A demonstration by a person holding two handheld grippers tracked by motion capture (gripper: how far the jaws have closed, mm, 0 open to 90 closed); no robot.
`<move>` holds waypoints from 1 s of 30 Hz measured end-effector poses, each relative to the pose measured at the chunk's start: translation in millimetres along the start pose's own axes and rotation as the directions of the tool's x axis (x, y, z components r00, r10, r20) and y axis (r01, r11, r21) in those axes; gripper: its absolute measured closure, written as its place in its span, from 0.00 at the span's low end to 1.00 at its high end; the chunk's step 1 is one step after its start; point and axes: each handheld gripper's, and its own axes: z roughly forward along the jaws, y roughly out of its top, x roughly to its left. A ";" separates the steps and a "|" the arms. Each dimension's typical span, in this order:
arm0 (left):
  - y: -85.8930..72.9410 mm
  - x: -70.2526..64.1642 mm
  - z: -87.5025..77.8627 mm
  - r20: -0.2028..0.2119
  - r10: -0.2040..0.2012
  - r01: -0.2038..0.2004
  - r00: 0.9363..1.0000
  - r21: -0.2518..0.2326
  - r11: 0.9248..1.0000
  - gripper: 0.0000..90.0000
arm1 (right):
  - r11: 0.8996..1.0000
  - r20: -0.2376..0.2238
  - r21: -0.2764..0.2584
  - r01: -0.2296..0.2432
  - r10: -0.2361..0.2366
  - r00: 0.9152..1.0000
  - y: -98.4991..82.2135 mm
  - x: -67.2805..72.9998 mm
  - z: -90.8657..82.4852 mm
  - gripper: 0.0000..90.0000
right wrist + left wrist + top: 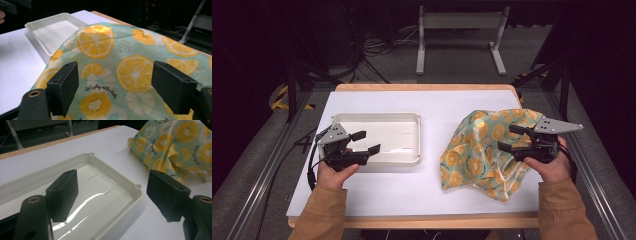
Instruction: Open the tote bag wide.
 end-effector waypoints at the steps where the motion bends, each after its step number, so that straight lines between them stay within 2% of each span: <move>1: 0.1 -0.3 0.1 -0.002 0.002 -0.002 1.000 0.002 1.000 0.29 | 1.000 0.005 -0.001 -0.001 0.001 1.000 -0.3 -1.4 -1.7 0.25; 7: 0.8 -2.3 1.6 -0.004 0.004 -0.004 1.000 0.006 1.000 0.29 | 1.000 0.025 0.004 -0.013 0.013 1.000 -3.1 -7.7 -8.1 0.24; 11: 1.0 -2.1 3.3 -0.008 0.018 -0.018 1.000 0.012 1.000 0.29 | 1.000 0.060 0.022 -0.021 0.020 0.998 -6.4 -14.0 -13.6 0.24; 13: 0.6 -2.2 4.1 -0.002 0.010 -0.010 1.000 0.013 1.000 0.29 | 0.999 0.085 0.033 -0.024 0.021 0.996 -7.6 -16.5 -16.0 0.24; 15: 0.5 -1.6 4.6 -0.001 0.009 -0.009 1.000 0.014 1.000 0.29 | 0.998 0.116 0.042 -0.054 0.049 0.992 -9.4 -19.4 -17.5 0.24; 17: 0.7 -1.4 4.9 0.001 0.011 -0.011 1.000 0.017 1.000 0.29 | 0.996 0.167 0.070 -0.062 0.049 0.985 -11.8 -21.8 -17.1 0.24; 19: 0.7 -1.9 5.5 -0.001 0.011 -0.011 1.000 0.014 1.000 0.29 | 0.995 0.178 0.075 -0.071 0.057 0.982 -13.6 -23.9 -17.2 0.24; 24: 1.0 -1.5 6.3 0.003 0.011 -0.011 1.000 0.020 1.000 0.29 | 0.991 0.232 0.090 -0.099 0.075 0.970 -20.5 -32.0 -19.3 0.24; 30: 1.4 -0.9 7.9 0.004 0.015 -0.015 1.000 0.022 1.000 0.29 | 0.987 0.257 0.092 -0.133 0.106 0.961 -29.6 -40.9 -21.6 0.24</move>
